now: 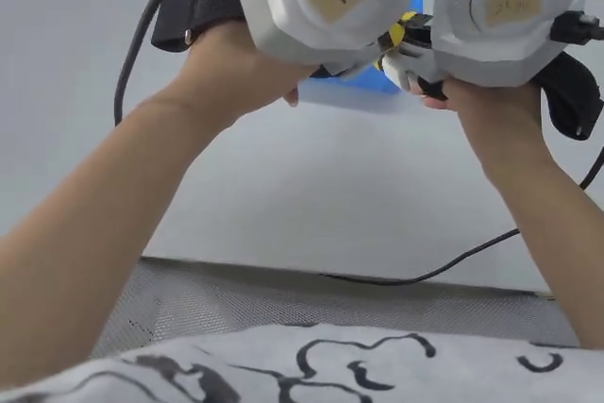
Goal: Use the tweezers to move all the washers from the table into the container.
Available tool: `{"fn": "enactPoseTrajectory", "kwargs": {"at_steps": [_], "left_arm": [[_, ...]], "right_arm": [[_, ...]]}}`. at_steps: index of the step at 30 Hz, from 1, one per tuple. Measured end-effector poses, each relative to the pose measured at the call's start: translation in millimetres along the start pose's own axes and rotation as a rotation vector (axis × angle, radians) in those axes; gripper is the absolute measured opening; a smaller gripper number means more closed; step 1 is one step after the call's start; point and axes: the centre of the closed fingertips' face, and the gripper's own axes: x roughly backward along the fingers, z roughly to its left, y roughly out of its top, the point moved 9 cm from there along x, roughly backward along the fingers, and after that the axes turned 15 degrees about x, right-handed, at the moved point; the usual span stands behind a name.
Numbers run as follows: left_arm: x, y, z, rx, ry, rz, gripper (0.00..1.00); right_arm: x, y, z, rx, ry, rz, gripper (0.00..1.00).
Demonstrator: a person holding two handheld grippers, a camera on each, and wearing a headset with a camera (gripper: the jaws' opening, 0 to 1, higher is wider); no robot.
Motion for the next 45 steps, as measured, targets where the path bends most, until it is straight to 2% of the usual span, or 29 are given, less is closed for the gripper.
{"fn": "enactPoseTrajectory", "kwargs": {"at_steps": [5,10,15,19,21,28,32,36,40,45], "left_arm": [[22.1,6.7,-12.9,-0.023,-0.003,-0.017,0.00],[41.7,7.4,-25.6,-0.009,-0.027,-0.030,0.00],[57.6,1.2,-41.3,-0.007,-0.039,-0.036,0.00],[64.2,-11.9,-48.3,-0.005,-0.069,-0.010,0.00],[66.2,-15.5,-52.0,-0.015,-0.083,0.003,0.00],[63.2,-31.4,-64.7,-0.078,-0.146,0.069,0.00],[54.6,-45.2,-65.3,-0.096,-0.184,0.123,0.00],[46.9,-57.0,-67.2,-0.104,-0.221,0.159,0.00],[40.6,-72.1,-65.3,-0.125,-0.233,0.207,0.00],[37.6,-84.6,-61.9,-0.125,-0.241,0.245,0.00]], "right_arm": [[19.0,11.0,11.2,0.029,0.007,-0.035,0.07],[35.9,15.4,28.1,0.076,0.026,-0.043,0.08],[48.4,13.7,45.8,0.128,0.044,-0.031,0.10],[52.8,8.6,54.1,0.144,0.053,-0.012,0.13],[53.8,4.9,59.2,0.125,0.072,0.006,0.14],[50.4,-13.7,77.9,0.142,0.094,0.072,0.14],[45.6,-28.5,85.0,0.158,0.121,0.119,0.14],[40.2,-39.6,91.0,0.149,0.155,0.159,0.14],[33.0,-47.4,96.0,0.152,0.166,0.202,0.16],[30.4,-51.3,102.4,0.172,0.206,0.218,0.15]]}}
